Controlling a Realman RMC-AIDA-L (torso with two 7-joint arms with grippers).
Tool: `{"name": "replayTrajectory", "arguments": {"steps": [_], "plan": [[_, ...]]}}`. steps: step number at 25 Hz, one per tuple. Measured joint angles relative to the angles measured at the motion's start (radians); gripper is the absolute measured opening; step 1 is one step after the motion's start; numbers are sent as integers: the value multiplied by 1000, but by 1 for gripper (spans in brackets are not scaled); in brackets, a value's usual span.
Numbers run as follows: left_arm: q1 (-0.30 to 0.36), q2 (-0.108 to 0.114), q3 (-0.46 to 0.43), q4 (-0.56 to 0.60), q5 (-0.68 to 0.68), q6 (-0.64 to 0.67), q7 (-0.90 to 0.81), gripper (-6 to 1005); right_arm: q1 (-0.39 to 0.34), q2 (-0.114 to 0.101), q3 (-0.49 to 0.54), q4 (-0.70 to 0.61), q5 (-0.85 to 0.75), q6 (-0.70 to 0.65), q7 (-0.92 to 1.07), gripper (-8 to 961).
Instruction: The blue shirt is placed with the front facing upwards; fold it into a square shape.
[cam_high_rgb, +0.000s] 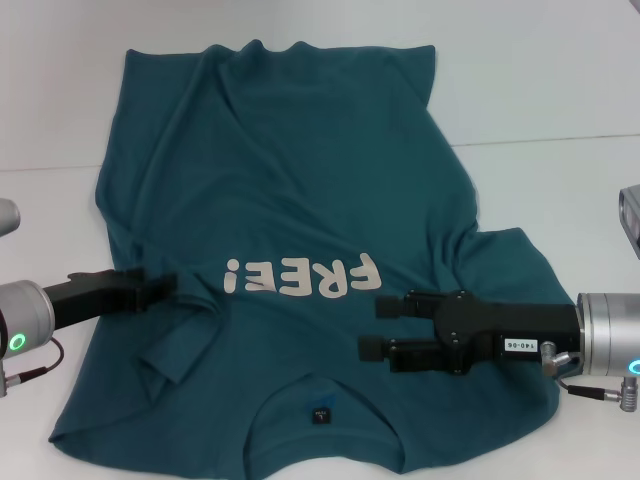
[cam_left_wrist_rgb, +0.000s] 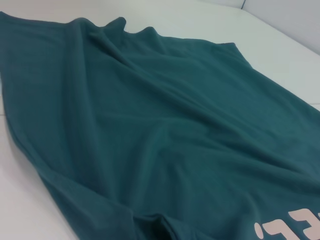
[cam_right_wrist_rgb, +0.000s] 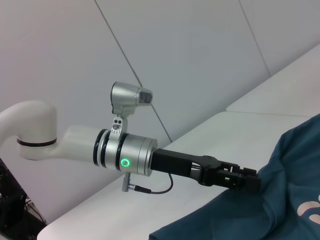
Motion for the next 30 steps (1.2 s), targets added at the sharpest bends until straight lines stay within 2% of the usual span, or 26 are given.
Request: {"name": "replayTrajectory", "arguments": {"steps": [5, 10, 21, 30], "plan": [[-2, 0, 1, -2, 0, -4, -1, 467, 0, 0, 0, -1, 0, 0, 0, 883], [-6, 1, 4, -5, 0, -16, -1, 226, 1, 0, 0, -2, 0, -1, 0, 883], [-11, 1, 13, -7, -1, -20, -2, 3, 2, 0, 0, -2, 0, 0, 0, 883], [-23, 1, 13, -1, -21, 25, -19, 1, 2, 0, 2, -6, 0, 1, 0, 883]]}}
